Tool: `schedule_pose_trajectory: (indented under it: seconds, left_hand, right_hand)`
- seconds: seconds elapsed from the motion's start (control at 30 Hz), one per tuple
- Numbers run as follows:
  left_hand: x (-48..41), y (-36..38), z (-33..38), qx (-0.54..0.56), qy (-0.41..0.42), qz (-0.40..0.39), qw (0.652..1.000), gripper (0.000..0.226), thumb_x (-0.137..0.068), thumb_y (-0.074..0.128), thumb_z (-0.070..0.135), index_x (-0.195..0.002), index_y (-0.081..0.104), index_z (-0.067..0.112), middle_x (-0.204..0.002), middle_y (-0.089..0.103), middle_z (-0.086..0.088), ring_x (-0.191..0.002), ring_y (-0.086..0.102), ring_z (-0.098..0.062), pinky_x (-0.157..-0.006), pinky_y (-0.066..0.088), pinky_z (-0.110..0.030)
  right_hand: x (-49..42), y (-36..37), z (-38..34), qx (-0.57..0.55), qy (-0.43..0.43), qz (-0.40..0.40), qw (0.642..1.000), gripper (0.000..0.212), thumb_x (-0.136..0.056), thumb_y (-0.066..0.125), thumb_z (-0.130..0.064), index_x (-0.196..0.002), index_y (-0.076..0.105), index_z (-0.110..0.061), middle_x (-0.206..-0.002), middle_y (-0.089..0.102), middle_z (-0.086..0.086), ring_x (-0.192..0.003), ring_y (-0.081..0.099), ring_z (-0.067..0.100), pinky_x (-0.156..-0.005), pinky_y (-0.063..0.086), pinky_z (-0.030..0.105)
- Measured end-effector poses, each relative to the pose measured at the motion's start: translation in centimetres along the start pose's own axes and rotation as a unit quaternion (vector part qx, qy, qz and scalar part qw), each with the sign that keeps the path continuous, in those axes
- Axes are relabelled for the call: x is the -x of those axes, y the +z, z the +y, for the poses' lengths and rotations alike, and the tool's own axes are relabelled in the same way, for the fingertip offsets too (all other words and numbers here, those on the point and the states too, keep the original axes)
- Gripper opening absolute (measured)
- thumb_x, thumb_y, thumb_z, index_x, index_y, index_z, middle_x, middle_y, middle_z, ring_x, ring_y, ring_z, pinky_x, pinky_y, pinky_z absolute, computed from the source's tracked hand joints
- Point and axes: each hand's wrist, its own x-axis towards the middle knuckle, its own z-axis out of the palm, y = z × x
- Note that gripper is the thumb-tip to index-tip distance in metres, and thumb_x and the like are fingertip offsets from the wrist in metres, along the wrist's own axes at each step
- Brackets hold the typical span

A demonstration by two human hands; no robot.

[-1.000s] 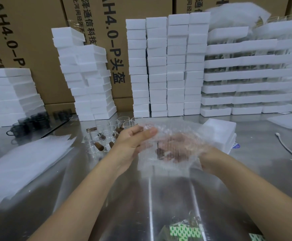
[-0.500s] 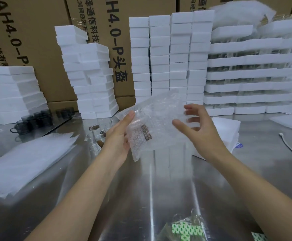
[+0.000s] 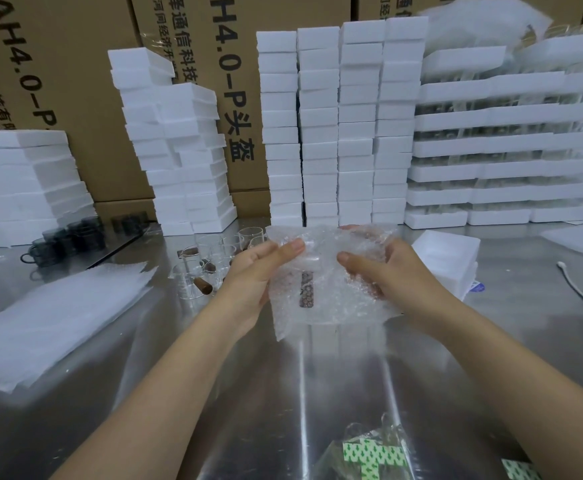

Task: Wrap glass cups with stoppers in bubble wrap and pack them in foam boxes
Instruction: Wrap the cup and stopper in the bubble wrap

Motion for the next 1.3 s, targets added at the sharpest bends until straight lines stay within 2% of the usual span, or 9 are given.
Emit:
schedule_pose_trajectory:
  seconds: [0.1, 0.23, 0.43, 0.53, 0.63, 0.8, 0.93, 1.07, 1.3]
  left_hand:
    - [0.1, 0.1, 0.0, -0.027, -0.007, -0.011, 1.0, 0.049, -0.078, 0.094, 0.042, -0.112, 0.082, 0.008, -0.12, 0.08, -0.016, -0.109, 0.077, -0.031, -0.099, 0.061, -0.039]
    - [0.1, 0.1, 0.2, -0.035, -0.009, 0.003, 0.999, 0.09, -0.068, 0.095, 0.053, -0.126, 0.067, -0.009, -0.124, 0.078, -0.012, -0.117, 0.071, -0.034, -0.121, 0.042, -0.054]
    - [0.0, -0.1, 0.2, -0.025, -0.031, -0.009, 0.999, 0.065, -0.064, 0.096, 0.055, -0.11, 0.081, 0.012, -0.116, 0.081, -0.013, -0.1, 0.078, -0.029, -0.111, 0.051, -0.053]
    - [-0.1, -0.3, 0.0, -0.027, -0.038, -0.019, 0.999, 0.069, -0.059, 0.1, 0.061, -0.108, 0.085, 0.015, -0.117, 0.081, -0.015, -0.097, 0.075, -0.028, -0.091, 0.06, -0.041]
    - [-0.1, -0.1, 0.0, -0.015, -0.051, -0.036, 0.998, 0.065, -0.059, 0.1, 0.062, -0.11, 0.086, 0.024, -0.119, 0.081, -0.012, -0.094, 0.078, -0.021, -0.081, 0.063, -0.03]
    - [-0.3, 0.2, -0.2, 0.022, -0.074, -0.027, 0.997, 0.069, -0.041, 0.104, 0.064, -0.097, 0.089, 0.028, -0.109, 0.083, -0.008, -0.089, 0.08, -0.02, -0.077, 0.064, -0.032]
    - [0.3, 1.0, -0.1, 0.026, -0.086, -0.027, 0.996, 0.08, -0.047, 0.102, 0.066, -0.111, 0.086, 0.021, -0.122, 0.079, -0.014, -0.111, 0.077, -0.033, -0.105, 0.057, -0.051]
    - [0.9, 1.5, 0.0, 0.045, -0.098, -0.038, 0.993, 0.088, -0.065, 0.093, 0.057, -0.138, 0.071, 0.014, -0.136, 0.073, -0.019, -0.133, 0.065, -0.043, -0.112, 0.048, -0.07]
    - [0.7, 1.8, -0.2, 0.059, -0.096, -0.059, 0.992, 0.073, -0.067, 0.093, 0.046, -0.129, 0.074, 0.012, -0.133, 0.074, -0.02, -0.133, 0.065, -0.043, -0.112, 0.047, -0.072]
  right_hand:
    - [0.2, -0.3, -0.4, 0.009, 0.013, 0.033, 0.999, 0.038, -0.083, 0.086, -0.044, -0.101, 0.078, -0.011, -0.094, 0.077, 0.021, -0.08, 0.074, 0.036, -0.077, 0.059, 0.046]
    - [0.3, -0.5, -0.9, -0.066, 0.067, -0.054, 0.994, 0.03, -0.1, 0.07, -0.037, -0.118, 0.075, -0.013, -0.109, 0.077, 0.017, -0.088, 0.076, 0.032, -0.072, 0.063, 0.056]
    - [0.3, -0.7, -1.3, -0.194, 0.086, -0.127, 0.969, 0.032, -0.108, 0.054, -0.01, -0.125, 0.07, -0.032, -0.11, 0.07, 0.009, -0.075, 0.065, 0.022, -0.043, 0.05, 0.025]
    - [0.1, -0.9, -1.5, -0.252, 0.107, -0.09, 0.957, 0.03, -0.102, 0.055, 0.003, -0.103, 0.08, -0.014, -0.105, 0.075, 0.011, -0.076, 0.074, 0.014, -0.057, 0.06, 0.025]
    - [-0.2, -1.0, -1.3, -0.31, 0.114, -0.07, 0.941, 0.026, -0.098, 0.052, 0.012, -0.111, 0.072, 0.003, -0.105, 0.075, 0.02, -0.086, 0.078, 0.021, -0.072, 0.063, 0.025]
    - [-0.3, -1.1, -0.9, -0.213, 0.038, -0.111, 0.97, 0.023, -0.078, 0.089, -0.019, -0.1, 0.081, -0.016, -0.104, 0.076, 0.006, -0.1, 0.074, 0.019, -0.092, 0.06, 0.026]
    - [-0.2, -0.3, -0.4, -0.047, -0.017, -0.055, 0.997, 0.045, -0.06, 0.1, -0.035, -0.097, 0.075, -0.028, -0.104, 0.078, -0.001, -0.103, 0.075, 0.021, -0.095, 0.058, 0.035]
    - [0.0, -0.5, -0.4, 0.021, -0.05, -0.08, 0.995, 0.042, -0.076, 0.093, -0.01, -0.104, 0.066, -0.024, -0.098, 0.073, -0.005, -0.096, 0.073, 0.019, -0.078, 0.06, 0.031]
    - [0.1, 0.3, -0.7, -0.023, -0.085, 0.031, 0.996, 0.039, -0.08, 0.083, 0.008, -0.097, 0.056, -0.014, -0.074, 0.064, -0.013, -0.066, 0.067, 0.006, -0.057, 0.055, 0.023]
